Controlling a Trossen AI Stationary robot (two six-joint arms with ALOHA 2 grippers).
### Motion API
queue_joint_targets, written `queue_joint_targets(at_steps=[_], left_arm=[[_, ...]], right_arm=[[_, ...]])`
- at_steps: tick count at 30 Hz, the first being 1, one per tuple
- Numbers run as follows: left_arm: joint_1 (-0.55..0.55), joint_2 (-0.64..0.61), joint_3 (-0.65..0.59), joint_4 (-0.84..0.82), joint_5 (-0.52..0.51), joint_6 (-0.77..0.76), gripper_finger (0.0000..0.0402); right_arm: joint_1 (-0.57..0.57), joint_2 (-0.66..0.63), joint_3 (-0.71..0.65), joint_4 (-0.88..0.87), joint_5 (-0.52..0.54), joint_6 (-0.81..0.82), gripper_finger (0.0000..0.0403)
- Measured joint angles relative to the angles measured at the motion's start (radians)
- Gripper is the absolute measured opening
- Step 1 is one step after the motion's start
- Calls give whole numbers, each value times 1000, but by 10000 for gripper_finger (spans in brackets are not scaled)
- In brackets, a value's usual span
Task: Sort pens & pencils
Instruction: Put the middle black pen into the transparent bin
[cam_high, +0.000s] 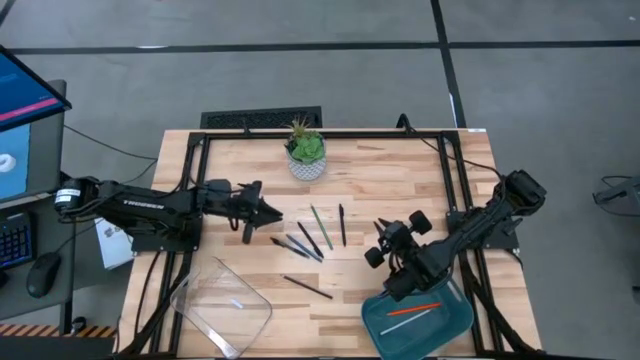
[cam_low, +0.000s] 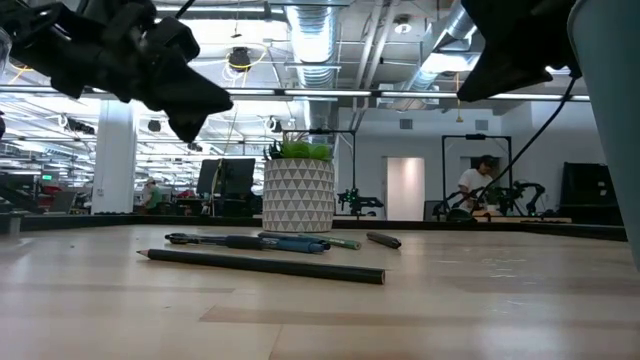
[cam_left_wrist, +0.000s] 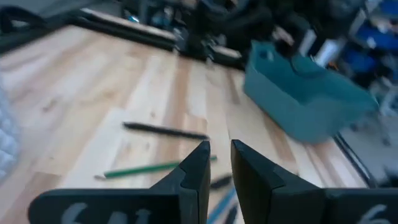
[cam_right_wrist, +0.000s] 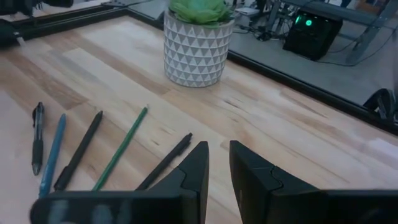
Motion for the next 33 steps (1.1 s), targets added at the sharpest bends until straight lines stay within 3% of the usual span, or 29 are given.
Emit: queue_joint_targets(at_steps=[12, 16, 21, 26, 33], left_arm=[[-1, 36, 2, -26, -35, 23, 55], [-1, 148, 8, 21, -58, 24, 55], [-10, 312, 95, 23, 22, 43, 55], [-11, 421, 238, -165, 103, 90, 55], [-11, 520, 374, -378, 128, 260, 55]], right_arm=[[0, 0, 0, 10, 0, 0, 87], [0, 0, 0, 10, 2, 0, 87], [0, 0, 0, 9, 1, -1, 87], [2, 0, 0, 9, -12, 0, 87], [9, 0, 0, 9, -60, 0, 87]])
